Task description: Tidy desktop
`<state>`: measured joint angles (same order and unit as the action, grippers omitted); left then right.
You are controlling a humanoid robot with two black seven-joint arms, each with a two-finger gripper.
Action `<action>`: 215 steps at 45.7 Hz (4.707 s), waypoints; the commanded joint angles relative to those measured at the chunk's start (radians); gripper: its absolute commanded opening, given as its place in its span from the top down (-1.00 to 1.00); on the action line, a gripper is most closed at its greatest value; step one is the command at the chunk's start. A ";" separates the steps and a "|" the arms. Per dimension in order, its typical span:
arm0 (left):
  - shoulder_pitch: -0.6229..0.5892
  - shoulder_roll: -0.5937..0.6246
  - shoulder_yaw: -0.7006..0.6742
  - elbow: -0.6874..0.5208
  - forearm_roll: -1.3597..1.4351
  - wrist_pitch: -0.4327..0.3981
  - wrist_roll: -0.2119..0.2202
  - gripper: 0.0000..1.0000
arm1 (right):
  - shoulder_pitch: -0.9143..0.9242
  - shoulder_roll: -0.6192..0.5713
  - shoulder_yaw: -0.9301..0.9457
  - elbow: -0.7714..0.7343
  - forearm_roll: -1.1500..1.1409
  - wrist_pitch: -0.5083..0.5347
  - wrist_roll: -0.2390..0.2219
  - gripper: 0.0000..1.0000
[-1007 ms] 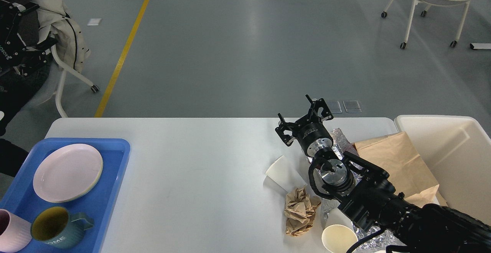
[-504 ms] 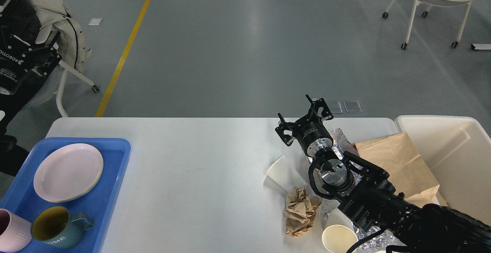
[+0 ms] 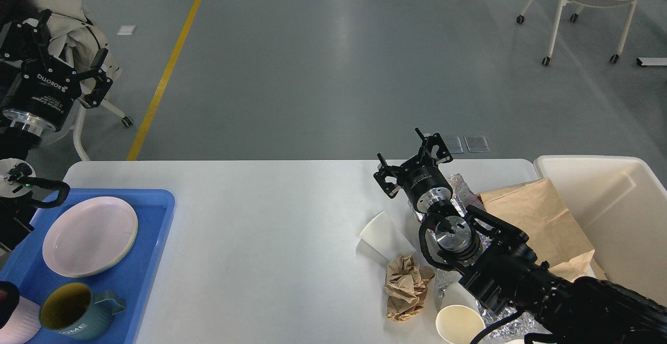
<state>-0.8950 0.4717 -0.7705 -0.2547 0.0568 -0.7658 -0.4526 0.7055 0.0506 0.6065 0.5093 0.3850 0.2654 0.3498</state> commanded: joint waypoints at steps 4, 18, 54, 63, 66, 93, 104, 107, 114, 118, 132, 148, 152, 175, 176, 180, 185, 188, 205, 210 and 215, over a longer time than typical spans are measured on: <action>0.030 -0.022 -0.003 0.000 0.000 0.011 -0.001 -0.98 | 0.000 0.000 -0.001 0.000 0.000 0.000 0.000 -1.00; 0.093 -0.065 -0.004 0.000 -0.029 0.019 -0.006 -0.98 | -0.001 0.000 -0.001 0.000 0.000 0.000 0.000 -1.00; 0.222 -0.143 -0.029 0.000 -0.061 0.022 -0.003 -1.00 | 0.000 0.000 -0.001 -0.002 0.000 0.000 0.000 -1.00; 0.226 -0.148 -0.056 0.000 -0.080 0.019 -0.008 -1.00 | -0.001 0.000 -0.001 -0.002 0.000 0.000 0.000 -1.00; 0.235 -0.150 -0.073 0.000 -0.083 0.019 -0.012 -1.00 | 0.000 0.000 -0.001 -0.002 0.000 0.000 0.000 -1.00; 0.246 -0.150 -0.081 0.000 -0.081 0.017 -0.015 -1.00 | 0.000 0.000 -0.001 -0.002 0.000 0.000 0.000 -1.00; 0.246 -0.150 -0.081 0.000 -0.081 0.017 -0.015 -1.00 | 0.000 0.000 -0.001 -0.002 0.000 0.000 0.000 -1.00; 0.246 -0.150 -0.081 0.000 -0.081 0.017 -0.015 -1.00 | 0.000 0.000 -0.001 -0.002 0.000 0.001 0.000 -1.00; 0.246 -0.150 -0.081 0.000 -0.081 0.017 -0.015 -1.00 | 0.000 0.000 -0.001 -0.002 0.000 0.000 0.000 -1.00; 0.246 -0.150 -0.079 0.000 -0.081 0.017 -0.015 -1.00 | 0.000 0.000 -0.001 -0.002 0.000 0.000 0.000 -1.00; 0.246 -0.150 -0.081 0.000 -0.081 0.017 -0.015 -1.00 | 0.000 0.000 -0.001 -0.002 0.000 0.000 0.000 -1.00; 0.246 -0.150 -0.081 0.000 -0.081 0.017 -0.015 -1.00 | -0.001 0.000 -0.001 -0.002 0.000 0.000 0.000 -1.00; 0.246 -0.150 -0.081 0.000 -0.081 0.017 -0.015 -1.00 | 0.002 0.000 -0.002 -0.003 0.000 0.000 -0.006 -1.00; 0.246 -0.150 -0.081 0.000 -0.081 0.017 -0.015 -1.00 | 0.134 -0.005 0.139 0.015 0.005 0.144 -0.005 -1.00; 0.246 -0.150 -0.081 0.000 -0.081 0.017 -0.015 -1.00 | 0.135 -0.008 0.150 0.017 0.005 0.159 -0.005 -1.00; 0.246 -0.150 -0.081 0.000 -0.081 0.017 -0.015 -1.00 | 0.143 -0.018 0.180 0.015 0.003 0.230 -0.009 -1.00; 0.246 -0.150 -0.081 0.000 -0.081 0.017 -0.015 -1.00 | 0.146 -0.041 0.190 0.020 0.005 0.255 -0.005 -1.00; 0.246 -0.150 -0.081 0.000 -0.081 0.017 -0.015 -1.00 | 0.150 -0.049 0.177 0.032 0.000 0.262 -0.005 -1.00; 0.248 -0.151 -0.081 0.000 -0.081 0.016 -0.015 -1.00 | 0.167 -0.201 0.216 0.021 0.005 0.256 -0.008 -1.00; 0.248 -0.151 -0.082 0.000 -0.081 0.016 -0.015 -1.00 | 0.172 -0.206 0.225 0.025 0.003 0.245 -0.012 -1.00; 0.248 -0.151 -0.081 0.000 -0.081 0.016 -0.015 -1.00 | 0.172 -0.213 0.190 0.020 -0.006 0.244 -0.012 -1.00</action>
<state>-0.6474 0.3207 -0.8517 -0.2547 -0.0246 -0.7499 -0.4679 0.8774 -0.1544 0.8264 0.5312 0.3857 0.5126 0.3383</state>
